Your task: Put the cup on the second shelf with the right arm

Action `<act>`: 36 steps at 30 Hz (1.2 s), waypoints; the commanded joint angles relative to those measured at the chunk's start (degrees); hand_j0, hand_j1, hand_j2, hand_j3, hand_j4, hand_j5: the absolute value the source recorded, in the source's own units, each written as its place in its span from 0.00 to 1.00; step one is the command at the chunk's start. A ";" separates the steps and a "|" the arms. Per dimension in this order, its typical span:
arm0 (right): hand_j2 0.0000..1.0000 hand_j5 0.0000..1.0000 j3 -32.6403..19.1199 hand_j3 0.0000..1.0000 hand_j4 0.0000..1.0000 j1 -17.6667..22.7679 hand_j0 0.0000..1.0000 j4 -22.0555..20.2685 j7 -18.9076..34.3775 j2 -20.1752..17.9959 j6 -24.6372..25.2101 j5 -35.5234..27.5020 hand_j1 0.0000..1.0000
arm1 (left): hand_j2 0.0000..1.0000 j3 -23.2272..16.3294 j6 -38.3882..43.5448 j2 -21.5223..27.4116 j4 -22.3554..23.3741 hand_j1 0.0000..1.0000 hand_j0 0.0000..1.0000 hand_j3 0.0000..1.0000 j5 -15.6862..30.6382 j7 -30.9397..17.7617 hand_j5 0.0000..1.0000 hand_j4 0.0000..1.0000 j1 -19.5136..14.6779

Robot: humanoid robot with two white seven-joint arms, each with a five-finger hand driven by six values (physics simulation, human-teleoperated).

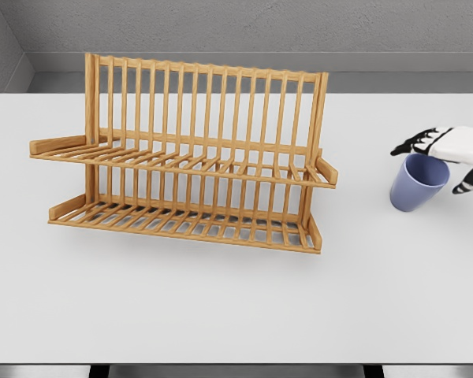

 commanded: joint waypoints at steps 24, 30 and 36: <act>0.67 0.67 2.00 0.67 0.67 -0.44 0.67 1.38 -0.02 1.53 0.16 -0.22 0.67 | 1.00 0.01 0.00 0.00 0.00 1.00 1.00 1.00 0.02 -0.01 1.00 1.00 0.00; 0.65 0.65 1.91 0.65 0.65 -1.05 0.65 1.03 -0.02 1.44 0.16 -0.31 0.65 | 1.00 -0.08 0.00 0.00 0.00 1.00 1.00 1.00 0.02 -0.01 1.00 1.00 0.00; 0.65 0.65 1.30 0.65 0.65 -1.67 0.65 0.07 -0.02 1.09 0.16 -0.40 0.65 | 1.00 0.01 0.00 0.00 0.00 1.00 1.00 1.00 0.02 -0.01 1.00 1.00 0.00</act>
